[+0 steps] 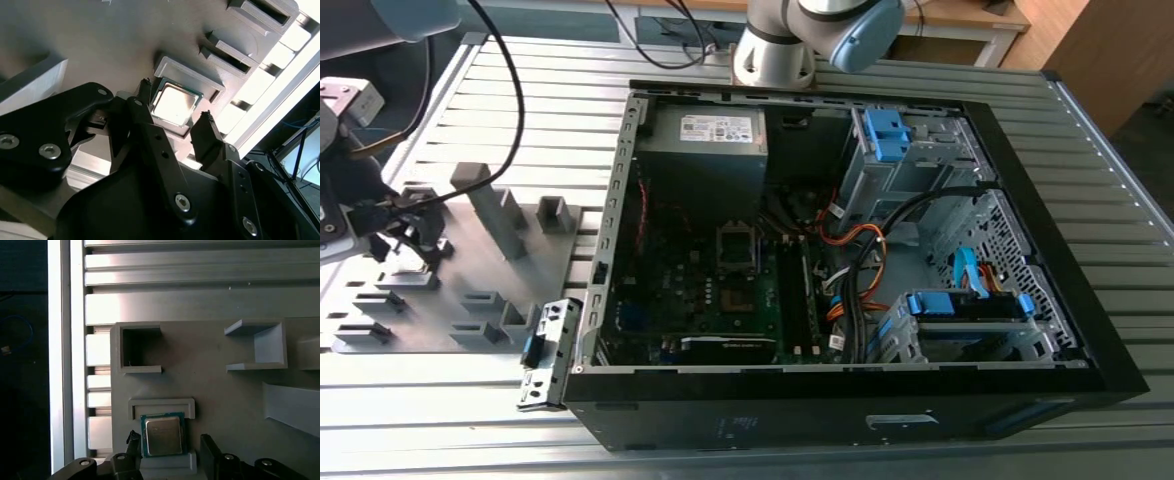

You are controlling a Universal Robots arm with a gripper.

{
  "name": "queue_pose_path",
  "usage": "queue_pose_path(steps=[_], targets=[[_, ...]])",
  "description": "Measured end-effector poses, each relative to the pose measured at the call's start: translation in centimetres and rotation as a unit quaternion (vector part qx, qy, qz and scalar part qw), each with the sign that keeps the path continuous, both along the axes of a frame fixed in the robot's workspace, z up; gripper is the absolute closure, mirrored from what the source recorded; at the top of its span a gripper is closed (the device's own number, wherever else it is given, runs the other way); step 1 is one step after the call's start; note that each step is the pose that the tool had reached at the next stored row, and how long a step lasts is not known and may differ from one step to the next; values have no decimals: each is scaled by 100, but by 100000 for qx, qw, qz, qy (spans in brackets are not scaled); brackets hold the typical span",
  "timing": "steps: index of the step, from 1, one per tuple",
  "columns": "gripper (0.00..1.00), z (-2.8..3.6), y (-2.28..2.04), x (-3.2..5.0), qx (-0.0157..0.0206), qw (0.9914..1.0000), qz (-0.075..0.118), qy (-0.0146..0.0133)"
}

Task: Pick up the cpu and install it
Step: 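Pick up the cpu and move it towards the insertion slot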

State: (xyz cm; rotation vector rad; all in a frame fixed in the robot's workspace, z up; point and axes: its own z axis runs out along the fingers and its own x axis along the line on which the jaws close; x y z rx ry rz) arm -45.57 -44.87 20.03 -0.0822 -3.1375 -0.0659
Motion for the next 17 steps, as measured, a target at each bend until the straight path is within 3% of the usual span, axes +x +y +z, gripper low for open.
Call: queue_pose_path(steps=[8,17], targets=[[41,-111,9,-1,-23,100000,-1,22],[41,-141,41,-3,-23,100000,-2,22]])
